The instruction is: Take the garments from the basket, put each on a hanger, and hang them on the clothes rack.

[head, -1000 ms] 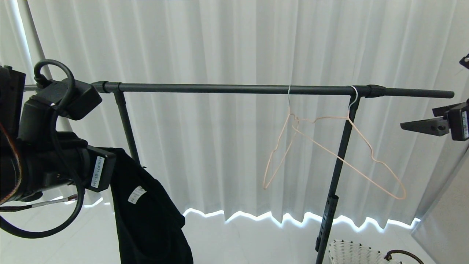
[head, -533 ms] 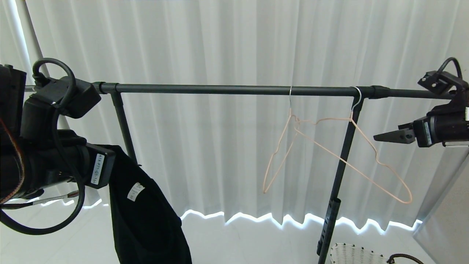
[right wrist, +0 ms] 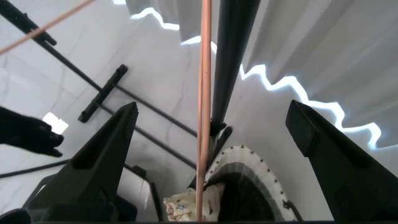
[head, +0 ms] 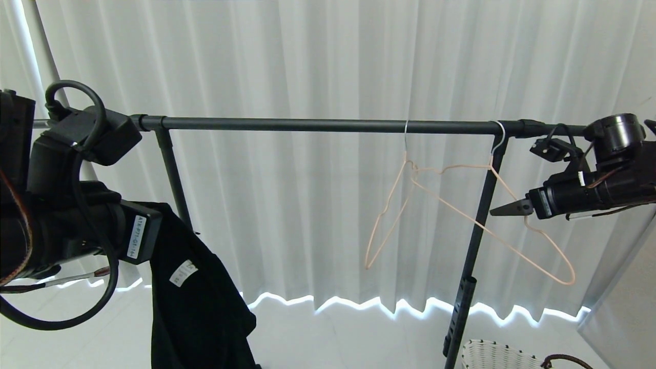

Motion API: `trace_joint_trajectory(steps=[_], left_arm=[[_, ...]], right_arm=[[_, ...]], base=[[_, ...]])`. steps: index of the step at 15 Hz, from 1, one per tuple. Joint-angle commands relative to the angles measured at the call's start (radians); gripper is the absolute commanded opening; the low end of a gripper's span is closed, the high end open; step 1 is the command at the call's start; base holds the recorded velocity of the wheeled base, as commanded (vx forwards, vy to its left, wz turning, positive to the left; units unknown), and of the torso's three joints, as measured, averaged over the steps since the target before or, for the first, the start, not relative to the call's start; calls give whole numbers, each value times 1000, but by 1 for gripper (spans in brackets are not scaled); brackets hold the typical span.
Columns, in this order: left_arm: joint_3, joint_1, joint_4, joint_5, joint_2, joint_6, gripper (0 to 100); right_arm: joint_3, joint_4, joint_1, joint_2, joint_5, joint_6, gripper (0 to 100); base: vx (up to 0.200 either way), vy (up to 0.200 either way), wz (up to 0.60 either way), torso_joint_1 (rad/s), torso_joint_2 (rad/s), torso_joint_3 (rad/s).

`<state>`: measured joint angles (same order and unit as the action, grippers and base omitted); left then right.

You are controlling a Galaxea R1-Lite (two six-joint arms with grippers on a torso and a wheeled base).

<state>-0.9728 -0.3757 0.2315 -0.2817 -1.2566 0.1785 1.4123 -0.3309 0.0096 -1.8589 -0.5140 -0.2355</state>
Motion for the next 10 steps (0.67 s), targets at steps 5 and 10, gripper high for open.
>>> trace_joint_trajectory(steps=[5,10], left_arm=[[3,-5,0,-1,-6,19,0],[6,-6,0,-1,-6,18,0]], right_arm=[[-7,-4,4,-45,-9,-4,0],[-6,-8,9,-43,-21,-5,0]], base=[[0,0,0,0,0,0],[0,0,0,0,0,0]])
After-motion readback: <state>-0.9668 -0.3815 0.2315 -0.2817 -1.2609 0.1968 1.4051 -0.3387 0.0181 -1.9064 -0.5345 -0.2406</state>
